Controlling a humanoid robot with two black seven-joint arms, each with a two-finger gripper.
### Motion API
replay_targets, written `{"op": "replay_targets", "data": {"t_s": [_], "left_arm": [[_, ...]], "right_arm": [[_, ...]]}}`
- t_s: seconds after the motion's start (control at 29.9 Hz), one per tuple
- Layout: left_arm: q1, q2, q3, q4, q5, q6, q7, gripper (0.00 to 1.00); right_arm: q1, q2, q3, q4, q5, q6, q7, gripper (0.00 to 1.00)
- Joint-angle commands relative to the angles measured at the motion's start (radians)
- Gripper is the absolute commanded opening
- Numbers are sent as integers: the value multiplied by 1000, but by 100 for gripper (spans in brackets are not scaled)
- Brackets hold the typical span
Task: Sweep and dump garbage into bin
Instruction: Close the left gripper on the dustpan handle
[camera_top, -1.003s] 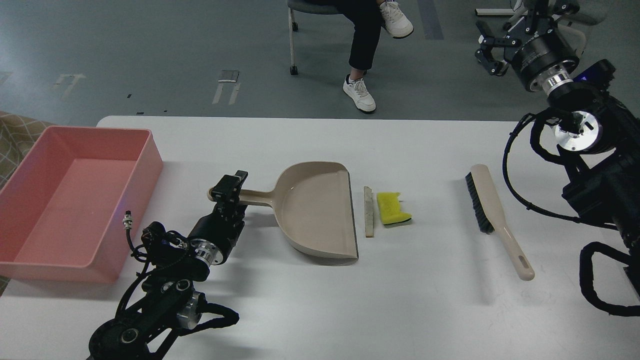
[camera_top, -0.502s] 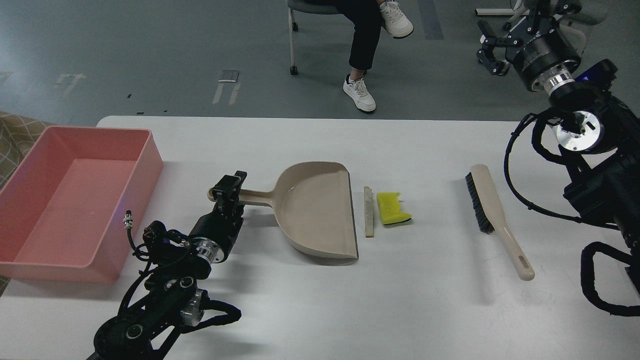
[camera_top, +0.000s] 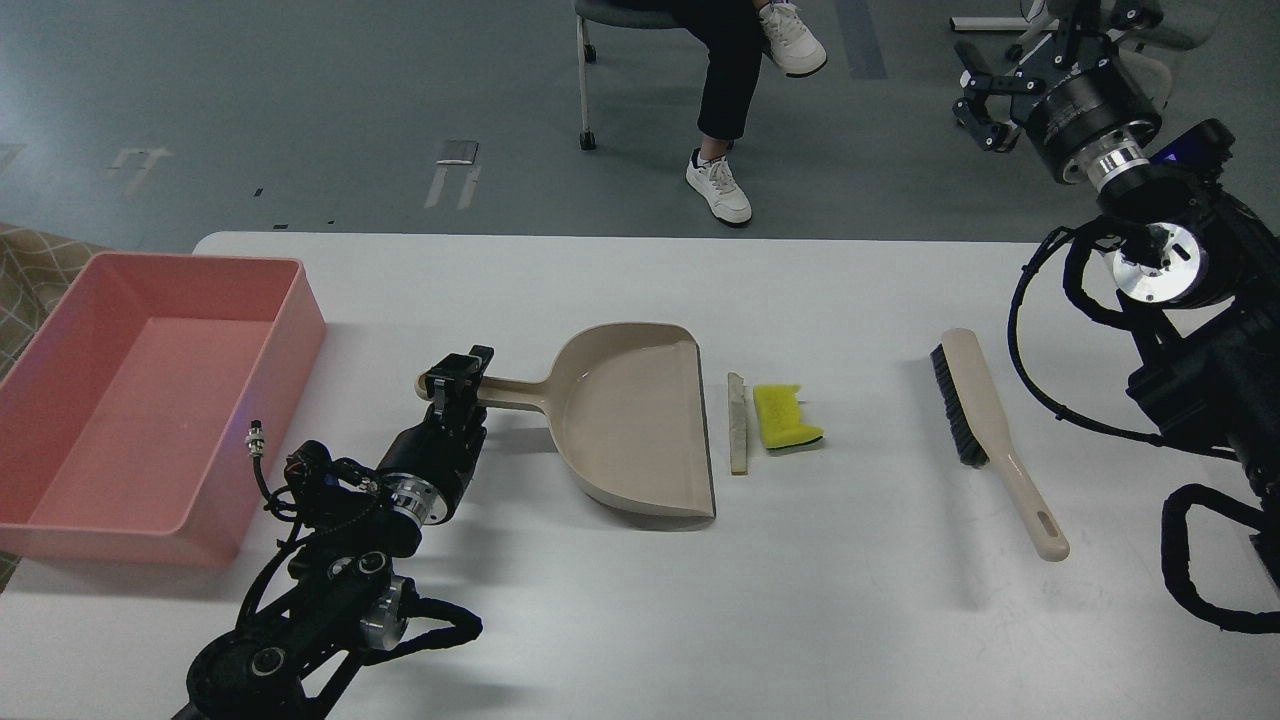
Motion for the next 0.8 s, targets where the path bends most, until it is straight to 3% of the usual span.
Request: {"op": "replay_targets", "data": {"t_s": [0.0,0.17,0.77], "left_arm": [[0,0,1,0,1,0,0,44],[0,0,1,0,3,0,0,34],[0,-1,1,1,6,0,-2,30]], "right_arm": [[0,0,-1,0,0,0,0,100],[1,0,0,0,0,0,0,100],[1,0,0,0,0,0,0,100]]}}
